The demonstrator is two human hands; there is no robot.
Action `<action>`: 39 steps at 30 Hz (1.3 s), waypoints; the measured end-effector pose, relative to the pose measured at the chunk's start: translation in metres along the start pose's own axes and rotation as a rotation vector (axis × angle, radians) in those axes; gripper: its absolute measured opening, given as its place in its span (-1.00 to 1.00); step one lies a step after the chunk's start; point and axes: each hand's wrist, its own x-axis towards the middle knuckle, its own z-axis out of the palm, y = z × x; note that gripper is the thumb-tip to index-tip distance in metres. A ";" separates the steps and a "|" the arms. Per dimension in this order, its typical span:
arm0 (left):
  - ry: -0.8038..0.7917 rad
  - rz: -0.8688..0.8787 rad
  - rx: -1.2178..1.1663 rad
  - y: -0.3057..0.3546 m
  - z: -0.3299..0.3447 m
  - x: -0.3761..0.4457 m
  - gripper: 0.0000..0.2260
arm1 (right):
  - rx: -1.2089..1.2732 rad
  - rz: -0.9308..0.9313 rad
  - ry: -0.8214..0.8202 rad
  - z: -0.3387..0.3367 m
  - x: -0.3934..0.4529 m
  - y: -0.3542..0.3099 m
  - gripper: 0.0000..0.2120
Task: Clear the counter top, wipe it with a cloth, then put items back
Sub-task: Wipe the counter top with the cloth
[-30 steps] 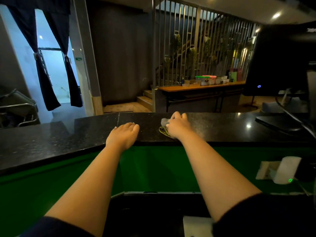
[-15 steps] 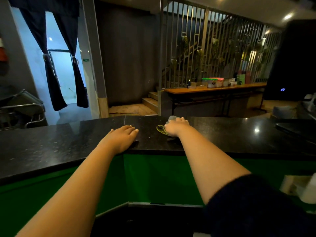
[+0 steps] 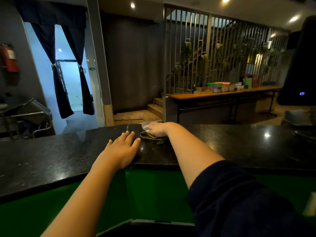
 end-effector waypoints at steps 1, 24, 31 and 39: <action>0.009 0.004 -0.017 -0.001 0.000 -0.002 -0.51 | -0.001 -0.066 -0.016 0.001 -0.009 -0.008 -0.57; 0.187 -0.143 0.041 -0.097 -0.049 -0.113 -0.66 | 0.011 -0.183 0.131 0.056 -0.074 -0.120 -0.56; 0.192 -0.254 0.058 -0.159 -0.064 -0.123 -0.63 | -0.013 -0.063 0.108 0.050 -0.031 -0.108 -0.50; 0.382 -0.235 0.083 -0.161 -0.050 -0.115 -0.60 | -0.031 -0.008 0.066 0.031 0.063 -0.149 -0.33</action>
